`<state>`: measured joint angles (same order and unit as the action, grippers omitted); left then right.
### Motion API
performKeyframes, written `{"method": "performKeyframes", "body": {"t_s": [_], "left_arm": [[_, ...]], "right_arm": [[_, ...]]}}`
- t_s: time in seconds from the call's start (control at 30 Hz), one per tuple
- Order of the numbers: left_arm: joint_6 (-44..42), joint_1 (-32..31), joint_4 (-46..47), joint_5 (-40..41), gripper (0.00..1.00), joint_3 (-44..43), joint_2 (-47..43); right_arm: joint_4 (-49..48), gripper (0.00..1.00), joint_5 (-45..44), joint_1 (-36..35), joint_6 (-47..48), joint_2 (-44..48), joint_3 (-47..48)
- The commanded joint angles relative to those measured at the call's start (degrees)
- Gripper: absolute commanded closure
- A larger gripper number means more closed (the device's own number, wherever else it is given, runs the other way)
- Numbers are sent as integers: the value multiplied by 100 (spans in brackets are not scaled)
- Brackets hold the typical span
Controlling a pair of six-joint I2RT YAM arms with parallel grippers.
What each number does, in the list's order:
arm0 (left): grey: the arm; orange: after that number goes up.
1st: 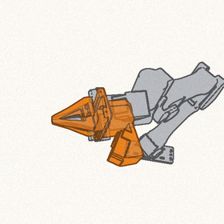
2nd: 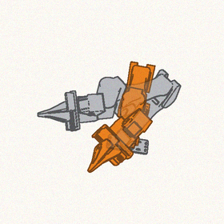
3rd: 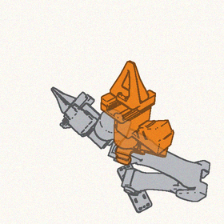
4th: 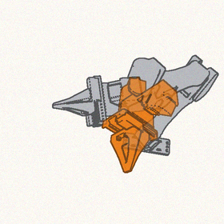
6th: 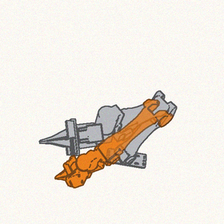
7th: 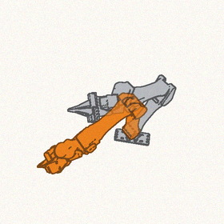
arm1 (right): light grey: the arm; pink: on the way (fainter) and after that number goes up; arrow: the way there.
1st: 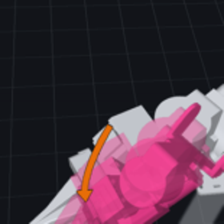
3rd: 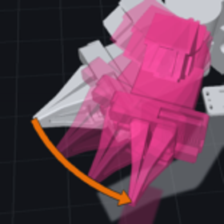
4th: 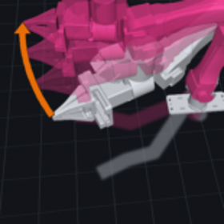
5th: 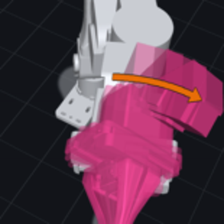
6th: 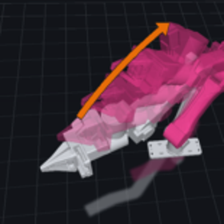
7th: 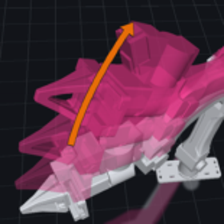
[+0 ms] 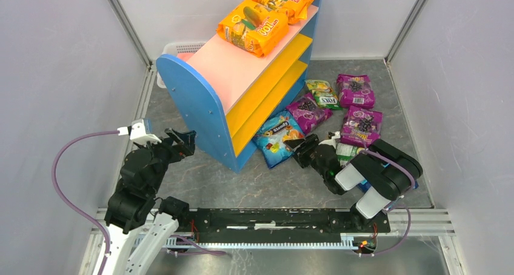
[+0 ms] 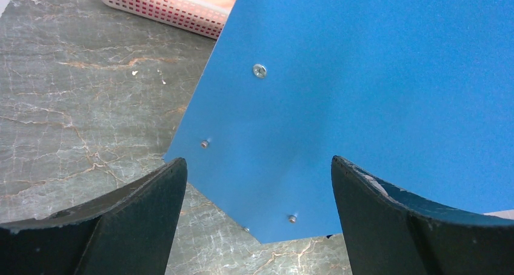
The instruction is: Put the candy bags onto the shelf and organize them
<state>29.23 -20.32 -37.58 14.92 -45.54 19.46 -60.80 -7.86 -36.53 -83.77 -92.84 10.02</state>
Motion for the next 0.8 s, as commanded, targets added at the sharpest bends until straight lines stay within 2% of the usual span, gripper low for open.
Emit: {"method": "performKeyframes", "body": {"t_s": [0.0, 0.13, 0.2, 0.33, 0.47, 0.6, 0.77], "left_arm": [[-164, 28, 154, 44, 6, -23, 36], [-164, 30, 154, 64, 6, -19, 29], [-164, 28, 152, 63, 6, -22, 44], [-164, 30, 145, 64, 6, -26, 66], [-155, 29, 131, 99, 6, -25, 42], [-150, 41, 133, 108, 6, -25, 9], [-151, 41, 135, 69, 6, -30, 5]], "right_arm": [[488, 34, -802, -70, 299, -386, 138], [332, 61, -924, -72, 617, -422, 210], [340, 69, -923, -69, 767, -345, 226], [546, 78, -755, -71, 1135, 170, 249], [1668, 86, -737, -69, 1725, 1107, 391], [3002, 99, -926, -63, 2158, 2124, 519], [4591, 100, -1039, -10, 2739, 3283, 797]]}}
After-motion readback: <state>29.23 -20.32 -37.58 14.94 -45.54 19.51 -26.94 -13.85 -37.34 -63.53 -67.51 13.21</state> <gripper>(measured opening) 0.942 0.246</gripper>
